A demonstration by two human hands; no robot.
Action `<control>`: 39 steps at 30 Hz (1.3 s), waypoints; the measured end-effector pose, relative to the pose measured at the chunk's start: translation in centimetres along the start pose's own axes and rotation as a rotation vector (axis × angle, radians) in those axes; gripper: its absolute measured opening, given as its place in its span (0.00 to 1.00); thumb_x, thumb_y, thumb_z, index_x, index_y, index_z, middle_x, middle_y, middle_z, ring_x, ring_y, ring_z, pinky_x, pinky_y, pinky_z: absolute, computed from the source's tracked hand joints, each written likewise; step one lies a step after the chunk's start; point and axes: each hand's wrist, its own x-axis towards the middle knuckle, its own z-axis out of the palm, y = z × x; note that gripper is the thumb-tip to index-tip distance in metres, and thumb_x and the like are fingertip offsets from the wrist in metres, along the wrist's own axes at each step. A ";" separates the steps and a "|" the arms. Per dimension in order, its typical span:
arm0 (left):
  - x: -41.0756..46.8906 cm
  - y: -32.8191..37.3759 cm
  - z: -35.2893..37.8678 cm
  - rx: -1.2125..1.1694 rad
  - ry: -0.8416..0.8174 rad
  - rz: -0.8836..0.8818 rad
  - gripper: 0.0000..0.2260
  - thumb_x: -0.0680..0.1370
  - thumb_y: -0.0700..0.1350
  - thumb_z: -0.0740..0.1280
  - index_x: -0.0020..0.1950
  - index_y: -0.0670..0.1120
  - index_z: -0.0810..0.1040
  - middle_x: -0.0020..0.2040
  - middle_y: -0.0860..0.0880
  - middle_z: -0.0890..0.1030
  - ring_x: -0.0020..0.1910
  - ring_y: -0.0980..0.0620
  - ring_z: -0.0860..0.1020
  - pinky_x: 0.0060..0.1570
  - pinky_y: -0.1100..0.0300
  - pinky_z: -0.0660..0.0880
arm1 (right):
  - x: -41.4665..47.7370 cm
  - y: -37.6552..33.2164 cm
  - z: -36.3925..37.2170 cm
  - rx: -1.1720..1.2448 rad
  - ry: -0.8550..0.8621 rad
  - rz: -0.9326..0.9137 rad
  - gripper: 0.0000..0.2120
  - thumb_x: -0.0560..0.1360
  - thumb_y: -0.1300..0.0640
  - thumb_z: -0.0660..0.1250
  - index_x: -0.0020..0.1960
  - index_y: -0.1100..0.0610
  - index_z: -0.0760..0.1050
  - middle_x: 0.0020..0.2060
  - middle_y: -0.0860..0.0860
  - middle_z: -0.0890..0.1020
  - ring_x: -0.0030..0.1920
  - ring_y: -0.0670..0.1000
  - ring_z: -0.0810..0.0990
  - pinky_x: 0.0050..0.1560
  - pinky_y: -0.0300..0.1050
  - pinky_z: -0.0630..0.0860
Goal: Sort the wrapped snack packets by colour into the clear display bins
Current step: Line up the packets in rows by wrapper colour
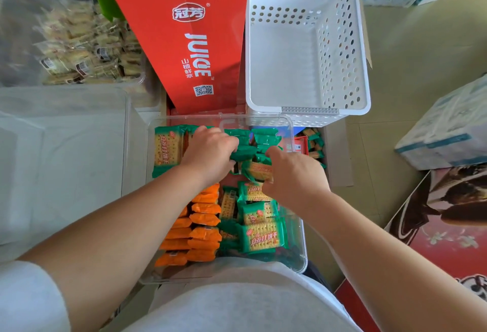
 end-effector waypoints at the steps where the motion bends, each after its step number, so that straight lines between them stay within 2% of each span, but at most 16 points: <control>1: -0.1 0.3 0.2 0.041 -0.010 -0.004 0.08 0.70 0.48 0.77 0.44 0.47 0.81 0.41 0.50 0.83 0.50 0.43 0.78 0.52 0.49 0.67 | 0.2 0.1 0.0 -0.017 0.005 -0.017 0.14 0.73 0.53 0.69 0.54 0.52 0.68 0.32 0.48 0.73 0.32 0.49 0.70 0.30 0.44 0.68; 3: -0.6 0.7 0.8 0.090 -0.022 -0.002 0.06 0.72 0.48 0.75 0.41 0.48 0.80 0.39 0.51 0.82 0.51 0.45 0.76 0.54 0.48 0.64 | 0.5 0.1 0.2 -0.059 0.013 -0.078 0.10 0.74 0.56 0.68 0.52 0.52 0.69 0.34 0.48 0.74 0.36 0.50 0.72 0.34 0.46 0.69; 6: -1.3 0.9 1.4 0.074 0.004 0.021 0.05 0.71 0.40 0.73 0.38 0.48 0.81 0.35 0.52 0.80 0.50 0.45 0.76 0.55 0.48 0.64 | 0.9 -0.5 1.1 -0.127 0.026 -0.199 0.09 0.76 0.59 0.65 0.54 0.51 0.73 0.40 0.47 0.80 0.45 0.52 0.74 0.41 0.47 0.71; 7: -1.5 0.7 1.6 0.063 0.005 0.028 0.06 0.71 0.38 0.72 0.40 0.49 0.82 0.36 0.53 0.81 0.50 0.45 0.75 0.56 0.48 0.64 | 1.1 -0.8 1.5 -0.141 0.030 -0.238 0.11 0.76 0.60 0.64 0.57 0.50 0.74 0.43 0.46 0.80 0.47 0.52 0.75 0.43 0.47 0.72; 10: -2.3 -0.3 1.6 0.006 0.018 0.113 0.17 0.71 0.34 0.71 0.55 0.50 0.84 0.47 0.53 0.82 0.54 0.46 0.75 0.60 0.48 0.66 | 1.6 -1.6 2.0 -0.149 0.033 -0.312 0.19 0.77 0.60 0.63 0.66 0.49 0.73 0.46 0.48 0.77 0.48 0.53 0.75 0.46 0.47 0.72; 13: -3.7 -0.2 0.7 -0.069 0.019 0.157 0.25 0.71 0.32 0.70 0.67 0.45 0.78 0.56 0.49 0.81 0.57 0.44 0.75 0.60 0.46 0.73 | 2.3 -1.9 1.9 -0.089 0.015 -0.281 0.16 0.77 0.59 0.64 0.63 0.50 0.74 0.48 0.49 0.76 0.50 0.54 0.76 0.47 0.48 0.76; 15: -4.3 0.1 0.5 -0.167 -0.010 0.107 0.24 0.74 0.34 0.69 0.70 0.44 0.76 0.61 0.47 0.80 0.60 0.44 0.76 0.61 0.47 0.74 | 2.5 -1.6 1.8 -0.023 -0.021 -0.240 0.12 0.76 0.59 0.65 0.59 0.52 0.75 0.49 0.49 0.77 0.51 0.54 0.77 0.49 0.49 0.78; 17: -4.4 0.3 0.6 -0.265 -0.062 0.032 0.20 0.79 0.37 0.66 0.72 0.45 0.75 0.65 0.46 0.79 0.64 0.45 0.76 0.63 0.49 0.74 | 2.4 -1.2 1.6 0.016 -0.059 -0.232 0.11 0.75 0.60 0.66 0.57 0.54 0.75 0.49 0.49 0.78 0.48 0.54 0.79 0.47 0.48 0.78; 21: -3.3 1.3 0.2 -0.274 -0.146 0.014 0.16 0.81 0.41 0.64 0.68 0.48 0.77 0.60 0.47 0.80 0.57 0.45 0.79 0.55 0.48 0.77 | 1.5 -0.3 1.4 0.094 -0.098 -0.313 0.12 0.74 0.62 0.67 0.57 0.55 0.76 0.48 0.48 0.78 0.42 0.51 0.75 0.41 0.44 0.73; 24: -2.4 2.1 -0.1 -0.172 -0.205 0.005 0.12 0.80 0.46 0.65 0.63 0.51 0.80 0.53 0.49 0.81 0.52 0.46 0.80 0.49 0.49 0.79 | 1.0 0.2 1.5 0.145 -0.106 -0.342 0.13 0.72 0.65 0.67 0.55 0.54 0.77 0.50 0.49 0.77 0.44 0.55 0.79 0.43 0.51 0.78; 27: -2.0 2.7 0.0 -0.076 -0.196 0.035 0.07 0.79 0.45 0.65 0.53 0.51 0.81 0.44 0.50 0.81 0.44 0.47 0.80 0.41 0.50 0.78 | 0.5 0.4 1.4 0.136 -0.044 -0.341 0.14 0.73 0.62 0.69 0.57 0.52 0.80 0.52 0.50 0.77 0.42 0.57 0.79 0.41 0.55 0.79; 30: -2.0 2.6 0.5 -0.024 -0.123 0.071 0.05 0.80 0.45 0.65 0.48 0.50 0.80 0.39 0.51 0.80 0.42 0.48 0.78 0.46 0.50 0.76 | -0.2 0.8 0.9 0.162 0.057 -0.306 0.17 0.74 0.56 0.71 0.62 0.52 0.74 0.49 0.50 0.80 0.41 0.55 0.79 0.39 0.51 0.79; 32: -2.1 2.1 0.7 0.033 -0.066 0.087 0.05 0.80 0.46 0.67 0.46 0.50 0.81 0.38 0.52 0.79 0.42 0.48 0.76 0.48 0.51 0.75 | -0.5 1.5 0.4 0.194 0.094 -0.249 0.19 0.73 0.53 0.73 0.60 0.51 0.70 0.47 0.48 0.81 0.39 0.52 0.78 0.38 0.50 0.79; 36: -2.8 1.0 0.8 0.060 0.046 0.089 0.01 0.73 0.41 0.75 0.41 0.46 0.85 0.35 0.50 0.81 0.41 0.46 0.76 0.47 0.50 0.75 | -0.5 3.1 -0.4 0.266 0.186 -0.203 0.13 0.70 0.60 0.76 0.53 0.56 0.78 0.44 0.49 0.82 0.41 0.54 0.80 0.40 0.50 0.80; 39: -3.1 0.9 1.3 0.088 0.077 0.090 0.05 0.69 0.41 0.79 0.37 0.46 0.84 0.32 0.50 0.80 0.41 0.45 0.76 0.46 0.49 0.73 | -0.6 3.0 -0.7 0.181 0.154 -0.198 0.10 0.71 0.61 0.71 0.52 0.56 0.81 0.43 0.50 0.82 0.42 0.55 0.81 0.41 0.50 0.79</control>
